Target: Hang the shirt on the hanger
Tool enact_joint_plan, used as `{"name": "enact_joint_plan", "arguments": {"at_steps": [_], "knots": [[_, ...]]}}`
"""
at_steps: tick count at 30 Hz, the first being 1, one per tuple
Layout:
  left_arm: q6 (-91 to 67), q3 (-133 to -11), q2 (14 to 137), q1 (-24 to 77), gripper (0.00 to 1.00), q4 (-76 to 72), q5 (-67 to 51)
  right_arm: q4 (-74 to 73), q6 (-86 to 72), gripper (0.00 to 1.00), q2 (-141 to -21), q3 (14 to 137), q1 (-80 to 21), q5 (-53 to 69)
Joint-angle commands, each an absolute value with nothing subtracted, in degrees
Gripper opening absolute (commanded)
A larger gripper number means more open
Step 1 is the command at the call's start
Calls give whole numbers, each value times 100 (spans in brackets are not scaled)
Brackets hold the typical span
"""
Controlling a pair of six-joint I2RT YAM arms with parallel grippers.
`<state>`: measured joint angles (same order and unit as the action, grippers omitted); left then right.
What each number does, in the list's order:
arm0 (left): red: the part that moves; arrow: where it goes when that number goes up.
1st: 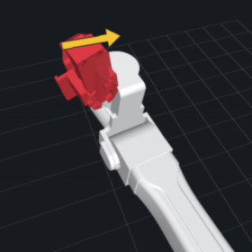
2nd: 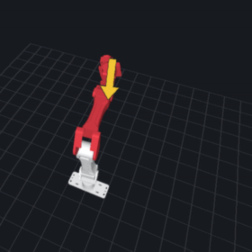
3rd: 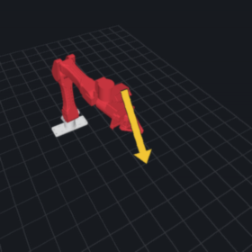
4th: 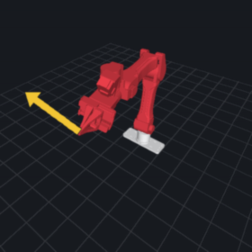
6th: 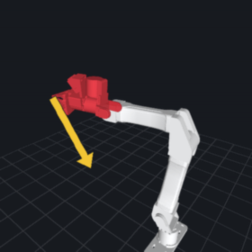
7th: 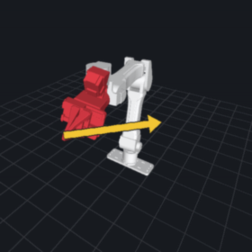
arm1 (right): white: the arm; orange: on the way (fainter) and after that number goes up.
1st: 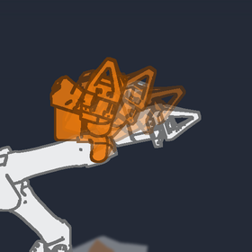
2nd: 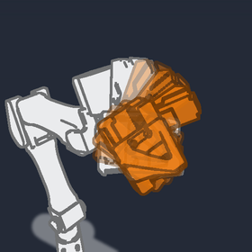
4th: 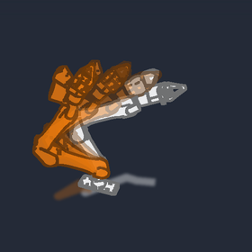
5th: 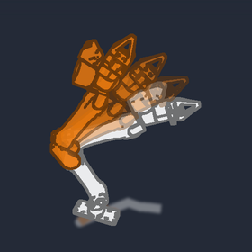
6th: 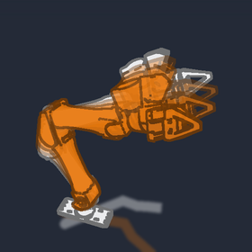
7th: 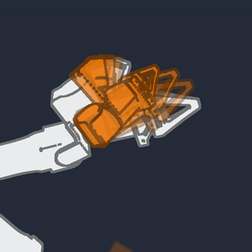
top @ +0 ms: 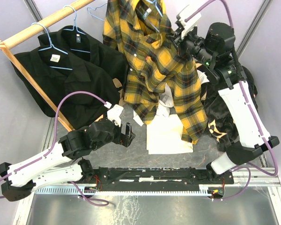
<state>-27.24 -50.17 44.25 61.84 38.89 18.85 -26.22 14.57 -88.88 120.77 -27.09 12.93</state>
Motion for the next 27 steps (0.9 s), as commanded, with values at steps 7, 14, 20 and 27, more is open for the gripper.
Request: {"name": "enact_joint_plan", "arguments": {"at_steps": [7, 14, 20, 27], "knots": [[-2870, -5038, 4445, 6191, 95, 3755, 1824, -2608, 1833, 0, -9193, 11843, -2706, 1667], [-2867, -5082, 4426, 6195, 95, 3827, 1818, -2060, 1422, 0, -9597, 11660, -2750, 1685], [-2861, -5114, 4375, 6188, 95, 3958, 1892, -1989, 1162, 0, -10404, 12578, -3026, 1519], [-3020, -5008, 4218, 6196, 95, 3897, 1916, -2004, 1169, 0, -11587, 13986, -3430, 947]]}}
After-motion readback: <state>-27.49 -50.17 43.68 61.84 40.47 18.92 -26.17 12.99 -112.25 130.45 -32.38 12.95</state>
